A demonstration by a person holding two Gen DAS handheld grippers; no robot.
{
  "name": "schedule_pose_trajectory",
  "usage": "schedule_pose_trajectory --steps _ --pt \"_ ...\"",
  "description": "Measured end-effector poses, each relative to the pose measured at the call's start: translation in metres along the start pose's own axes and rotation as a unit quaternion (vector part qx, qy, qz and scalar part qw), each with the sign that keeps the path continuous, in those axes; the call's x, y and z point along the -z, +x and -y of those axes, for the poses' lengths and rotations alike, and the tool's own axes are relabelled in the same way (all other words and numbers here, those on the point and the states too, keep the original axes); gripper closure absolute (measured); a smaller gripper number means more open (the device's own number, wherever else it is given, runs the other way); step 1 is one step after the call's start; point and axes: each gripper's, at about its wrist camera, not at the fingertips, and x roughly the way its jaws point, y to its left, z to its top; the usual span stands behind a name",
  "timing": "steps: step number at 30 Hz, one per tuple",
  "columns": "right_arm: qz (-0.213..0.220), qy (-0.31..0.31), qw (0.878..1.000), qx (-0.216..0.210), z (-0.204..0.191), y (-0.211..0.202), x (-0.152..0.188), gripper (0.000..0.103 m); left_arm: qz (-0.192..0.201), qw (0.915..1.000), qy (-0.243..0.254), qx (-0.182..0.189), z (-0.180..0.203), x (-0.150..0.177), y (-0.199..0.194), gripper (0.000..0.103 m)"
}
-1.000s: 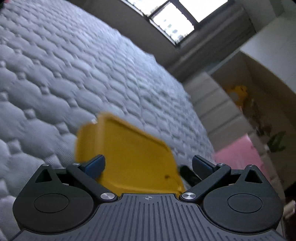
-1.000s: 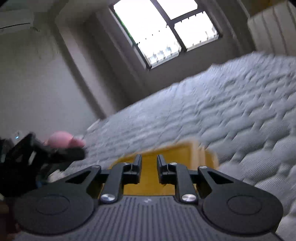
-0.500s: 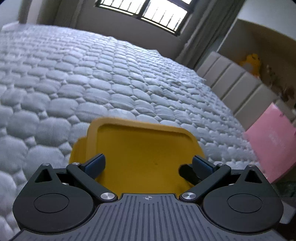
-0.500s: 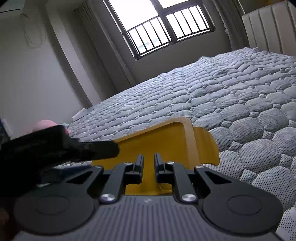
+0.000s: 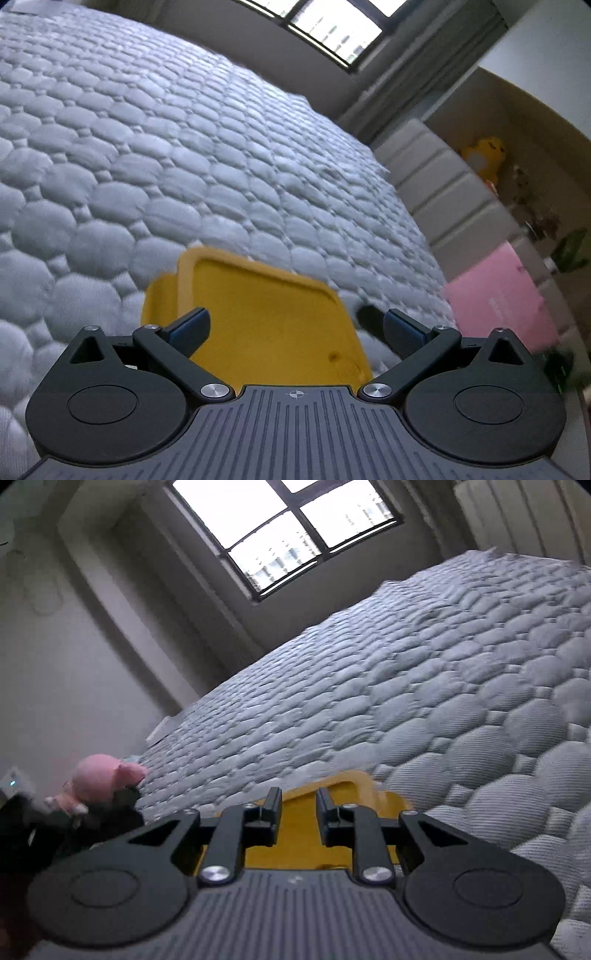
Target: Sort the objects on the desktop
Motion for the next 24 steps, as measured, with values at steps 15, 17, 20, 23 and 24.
schedule_pose_trajectory --steps 15,17,20,23,24 --pt "-0.012 -0.046 0.998 0.031 -0.007 0.027 0.027 0.098 0.008 0.9974 0.056 -0.044 0.002 0.008 0.037 0.001" --pt "-0.012 -0.051 0.998 0.030 -0.006 0.028 0.027 0.099 0.015 0.9950 0.076 -0.063 0.008 0.011 0.040 0.001" --pt "-0.014 -0.050 0.998 0.030 -0.005 0.029 0.027 0.101 0.026 0.9902 0.103 -0.091 0.017 0.015 0.044 0.001" --pt "-0.018 -0.048 0.998 0.028 -0.003 0.029 0.025 0.103 0.028 0.9885 0.109 -0.101 0.019 0.015 0.045 0.001" --pt "-0.021 -0.046 0.998 0.028 -0.003 0.029 0.023 0.103 0.028 0.9882 0.109 -0.104 0.019 0.015 0.046 0.000"
